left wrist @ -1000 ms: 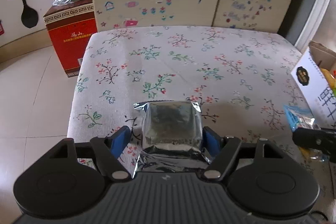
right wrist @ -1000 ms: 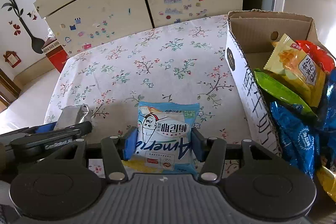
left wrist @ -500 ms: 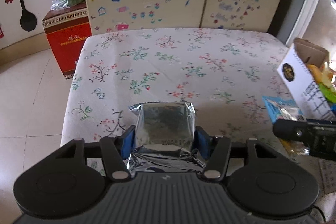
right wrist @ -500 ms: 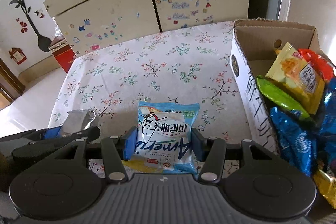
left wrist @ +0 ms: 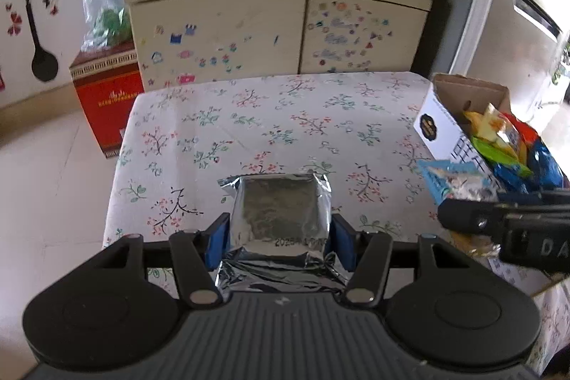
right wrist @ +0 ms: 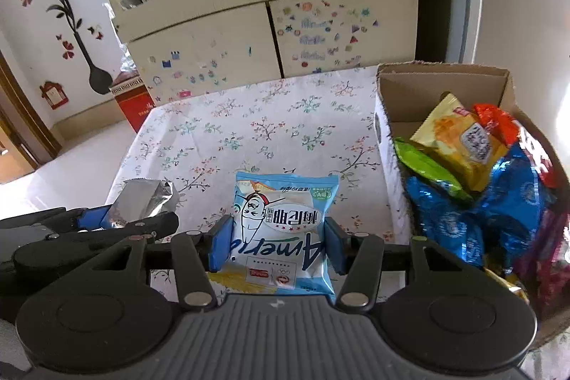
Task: Organize snacks
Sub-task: 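Carry the silver foil bag and blue Amerta packet to the box with both grippers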
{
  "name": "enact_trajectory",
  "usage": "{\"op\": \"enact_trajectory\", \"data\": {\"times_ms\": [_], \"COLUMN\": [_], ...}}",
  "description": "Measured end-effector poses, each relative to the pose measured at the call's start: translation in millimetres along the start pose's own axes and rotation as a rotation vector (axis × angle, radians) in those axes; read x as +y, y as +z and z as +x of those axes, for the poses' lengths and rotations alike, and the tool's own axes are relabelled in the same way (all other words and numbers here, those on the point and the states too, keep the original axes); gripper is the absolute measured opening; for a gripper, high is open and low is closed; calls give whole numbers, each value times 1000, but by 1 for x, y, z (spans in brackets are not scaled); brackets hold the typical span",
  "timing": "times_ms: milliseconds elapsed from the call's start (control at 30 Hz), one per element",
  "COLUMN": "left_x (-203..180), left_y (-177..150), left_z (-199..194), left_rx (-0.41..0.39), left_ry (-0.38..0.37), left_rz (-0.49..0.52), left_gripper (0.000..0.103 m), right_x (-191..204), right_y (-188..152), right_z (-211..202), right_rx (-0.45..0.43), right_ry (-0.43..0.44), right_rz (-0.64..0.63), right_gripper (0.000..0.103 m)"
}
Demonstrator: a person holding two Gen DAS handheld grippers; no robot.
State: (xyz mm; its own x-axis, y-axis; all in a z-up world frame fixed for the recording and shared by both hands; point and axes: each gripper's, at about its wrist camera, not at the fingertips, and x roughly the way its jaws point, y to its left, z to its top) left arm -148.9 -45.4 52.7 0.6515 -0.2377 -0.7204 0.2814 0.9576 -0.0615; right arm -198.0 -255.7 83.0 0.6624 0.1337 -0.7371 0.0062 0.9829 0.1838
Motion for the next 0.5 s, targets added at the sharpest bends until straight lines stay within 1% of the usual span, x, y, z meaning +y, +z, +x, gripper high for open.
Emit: {"op": "enact_trajectory", "data": {"times_ms": [333, 500], "left_x": [-18, -29], "left_y": [-3, -2], "left_z": [-18, -24], "left_rx": [-16, -20], "left_ry": [8, -7], "left_rz": [22, 32], "left_gripper": [58, 58], "right_x": [-20, -31], "right_y": [-4, -5], "right_z": [-31, -44], "right_rx": [-59, -85], "right_ry": [12, 20], "right_rz": [29, 58], "right_gripper": [60, 60]}}
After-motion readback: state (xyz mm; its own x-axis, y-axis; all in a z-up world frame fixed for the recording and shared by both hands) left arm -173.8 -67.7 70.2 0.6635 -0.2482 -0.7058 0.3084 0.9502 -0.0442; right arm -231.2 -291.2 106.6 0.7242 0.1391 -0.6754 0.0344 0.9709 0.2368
